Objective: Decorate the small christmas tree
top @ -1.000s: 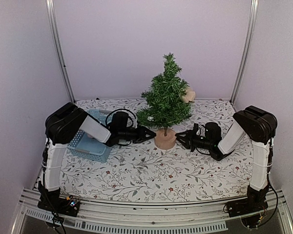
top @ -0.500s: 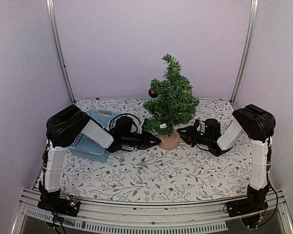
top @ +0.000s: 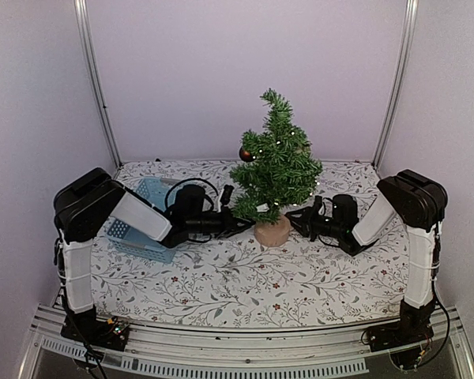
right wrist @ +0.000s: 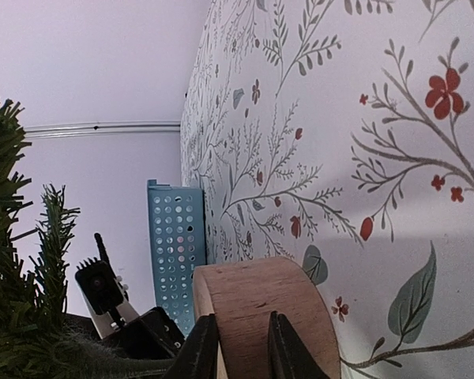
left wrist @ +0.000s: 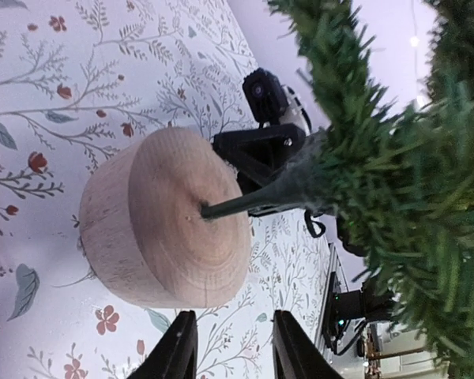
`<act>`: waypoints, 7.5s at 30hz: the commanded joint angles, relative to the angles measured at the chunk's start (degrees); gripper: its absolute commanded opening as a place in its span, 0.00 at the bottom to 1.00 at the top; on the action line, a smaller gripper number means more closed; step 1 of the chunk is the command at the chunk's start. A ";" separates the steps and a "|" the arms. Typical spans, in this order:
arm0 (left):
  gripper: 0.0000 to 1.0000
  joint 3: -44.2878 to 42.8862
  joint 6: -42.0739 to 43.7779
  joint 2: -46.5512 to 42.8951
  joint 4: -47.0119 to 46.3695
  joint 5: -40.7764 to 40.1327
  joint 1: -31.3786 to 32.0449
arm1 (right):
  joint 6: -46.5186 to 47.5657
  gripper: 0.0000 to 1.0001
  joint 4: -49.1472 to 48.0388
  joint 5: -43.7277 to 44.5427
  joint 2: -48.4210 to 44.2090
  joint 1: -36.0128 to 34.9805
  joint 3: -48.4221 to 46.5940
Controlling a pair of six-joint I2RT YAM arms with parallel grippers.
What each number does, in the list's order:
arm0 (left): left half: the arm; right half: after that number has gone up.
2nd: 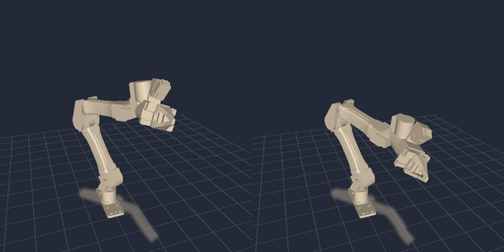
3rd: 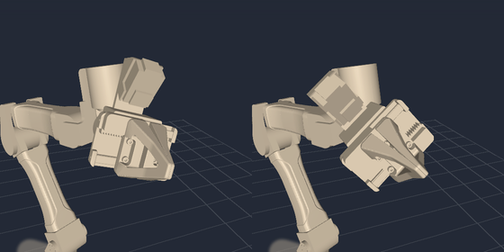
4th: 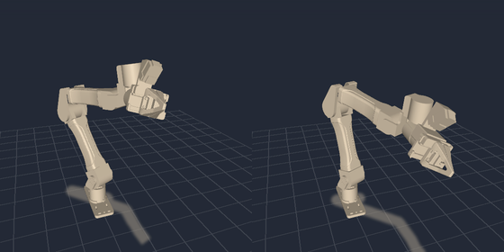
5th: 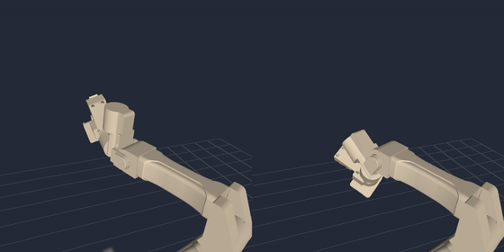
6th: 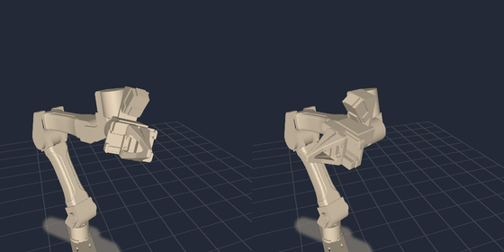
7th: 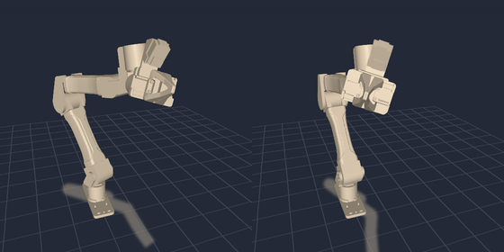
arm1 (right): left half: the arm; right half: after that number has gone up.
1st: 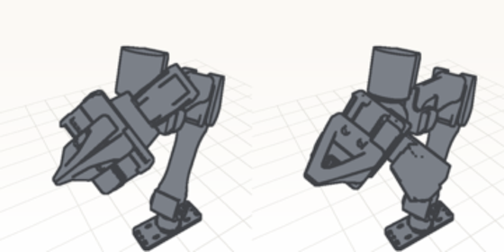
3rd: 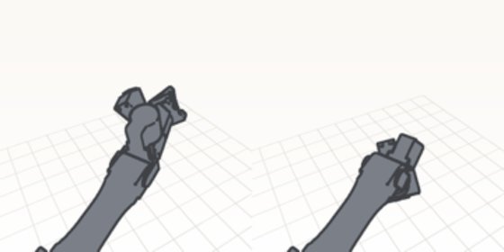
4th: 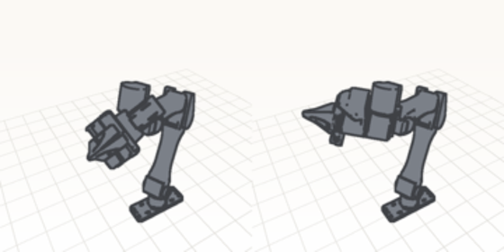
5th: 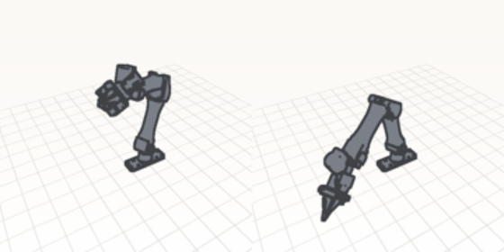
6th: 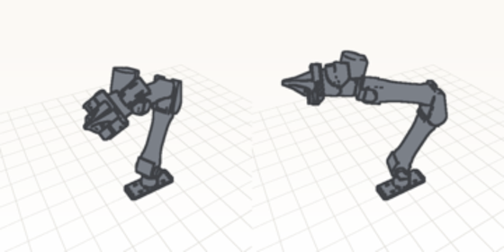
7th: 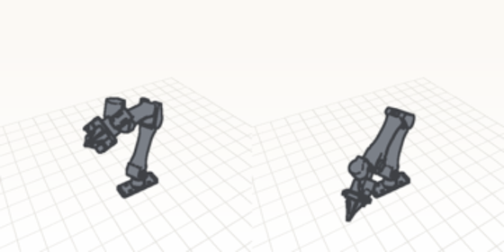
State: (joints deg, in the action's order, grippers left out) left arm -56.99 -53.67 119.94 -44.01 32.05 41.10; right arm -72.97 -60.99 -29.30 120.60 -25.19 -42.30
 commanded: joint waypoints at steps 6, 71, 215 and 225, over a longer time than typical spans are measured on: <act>0.40 4.80 3.37 -11.14 6.32 -4.02 -3.55 | 1.49 0.25 1.40 -2.52 -1.98 -1.50 1.35; 0.41 -16.05 39.43 -6.67 74.08 -33.52 -29.50 | 27.15 0.40 36.49 -0.20 -32.10 2.44 -2.81; 0.00 -21.58 33.75 -42.19 49.93 -9.67 2.46 | 67.60 0.00 64.67 25.67 -43.13 -30.54 -35.30; 0.00 -22.81 33.27 -38.40 51.33 -12.60 1.44 | 65.35 0.00 71.47 36.22 -38.46 -30.58 -39.81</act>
State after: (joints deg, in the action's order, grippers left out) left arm -78.08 -20.21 80.51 5.93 21.15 43.57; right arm -5.72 6.94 0.47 81.36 -55.48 -79.59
